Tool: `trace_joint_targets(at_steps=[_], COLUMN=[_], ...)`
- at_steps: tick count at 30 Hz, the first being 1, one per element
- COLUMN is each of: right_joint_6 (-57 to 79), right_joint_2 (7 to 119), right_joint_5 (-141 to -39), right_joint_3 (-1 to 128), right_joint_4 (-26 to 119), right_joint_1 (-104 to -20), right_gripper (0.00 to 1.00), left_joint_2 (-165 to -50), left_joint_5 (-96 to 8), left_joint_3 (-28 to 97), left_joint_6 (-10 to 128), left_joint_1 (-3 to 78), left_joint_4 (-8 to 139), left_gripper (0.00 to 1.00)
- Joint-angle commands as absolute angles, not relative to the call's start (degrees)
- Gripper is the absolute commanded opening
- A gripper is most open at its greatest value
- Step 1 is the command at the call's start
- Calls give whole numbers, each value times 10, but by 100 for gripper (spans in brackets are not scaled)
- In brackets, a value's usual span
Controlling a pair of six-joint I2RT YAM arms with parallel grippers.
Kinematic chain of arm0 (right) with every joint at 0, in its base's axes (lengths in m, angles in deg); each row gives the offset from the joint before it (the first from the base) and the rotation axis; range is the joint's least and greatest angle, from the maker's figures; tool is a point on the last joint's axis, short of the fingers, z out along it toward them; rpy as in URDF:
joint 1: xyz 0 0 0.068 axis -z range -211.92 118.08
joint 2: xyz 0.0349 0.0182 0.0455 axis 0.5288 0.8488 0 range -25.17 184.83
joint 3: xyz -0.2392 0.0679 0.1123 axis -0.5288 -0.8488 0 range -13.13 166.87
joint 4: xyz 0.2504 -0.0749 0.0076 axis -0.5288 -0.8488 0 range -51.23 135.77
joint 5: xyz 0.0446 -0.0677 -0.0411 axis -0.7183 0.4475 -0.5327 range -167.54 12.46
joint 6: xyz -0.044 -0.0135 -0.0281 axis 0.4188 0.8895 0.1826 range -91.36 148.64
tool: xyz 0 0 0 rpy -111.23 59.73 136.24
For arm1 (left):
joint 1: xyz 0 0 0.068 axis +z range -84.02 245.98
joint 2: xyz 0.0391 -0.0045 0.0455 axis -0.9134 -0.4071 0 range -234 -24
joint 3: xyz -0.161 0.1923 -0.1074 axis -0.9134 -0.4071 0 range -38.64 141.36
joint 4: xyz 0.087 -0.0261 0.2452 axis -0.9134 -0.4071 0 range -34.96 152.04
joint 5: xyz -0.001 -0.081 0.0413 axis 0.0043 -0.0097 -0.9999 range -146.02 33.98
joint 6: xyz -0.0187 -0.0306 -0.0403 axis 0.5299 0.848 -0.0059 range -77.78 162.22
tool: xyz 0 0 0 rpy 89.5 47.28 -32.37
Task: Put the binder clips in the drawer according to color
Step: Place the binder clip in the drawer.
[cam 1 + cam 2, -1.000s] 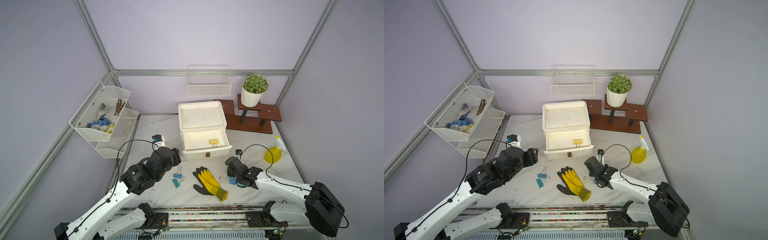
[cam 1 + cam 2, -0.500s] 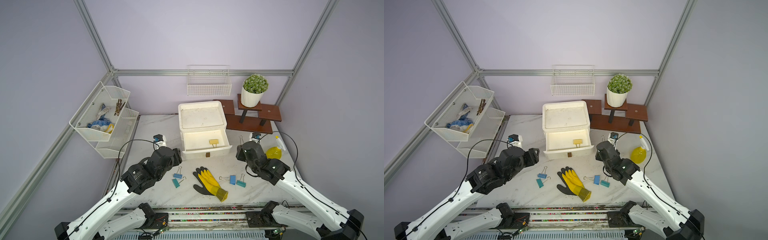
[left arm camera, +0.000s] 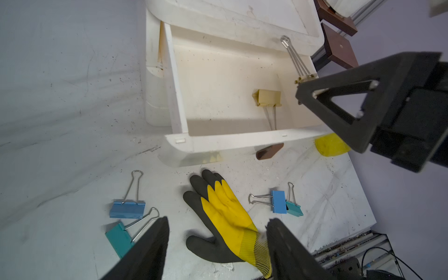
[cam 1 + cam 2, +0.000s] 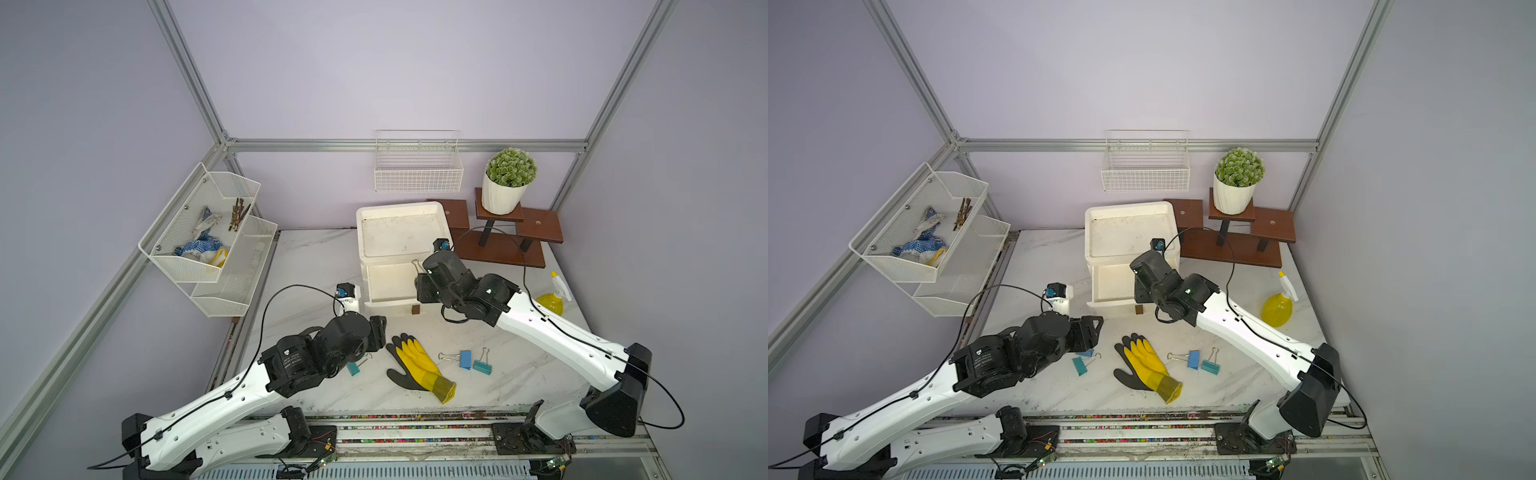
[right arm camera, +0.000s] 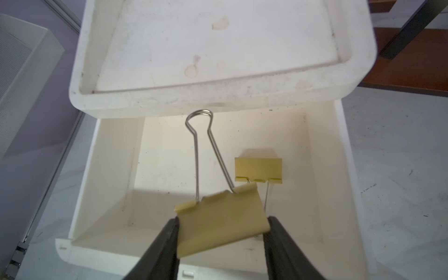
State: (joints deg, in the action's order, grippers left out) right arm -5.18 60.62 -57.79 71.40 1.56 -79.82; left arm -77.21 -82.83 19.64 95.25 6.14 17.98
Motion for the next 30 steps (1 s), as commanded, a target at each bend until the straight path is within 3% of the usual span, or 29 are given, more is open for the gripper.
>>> trace_joint_targets(at_steps=[1,8,11,22,30], right_joint_6=[-53,-49,-50,-42,-34], right_joint_2=[601,652,655,610,521], right_joint_5=[-596,-587,-584,-561,-553], right_joint_3=[721,722,721,746,735], right_joint_4=[-13,-24,-28,-29,-44], right_joint_1=[-798,-791,-789,-788,-729], right_gripper=[16,21,37,78,80], left_joint_2=[-790,-862,-880,-926,-993], left_joint_5=[-837,-835,-839,-857,-884], left_joint_3=[180,191,193,215,281], left_joint_6=[982,992,994,992,1009], left_joint_1=[32,-8,-13,-14,-8], left_joint_4=[220,281,301,330,299], left_gripper=[67,65,65,63,62])
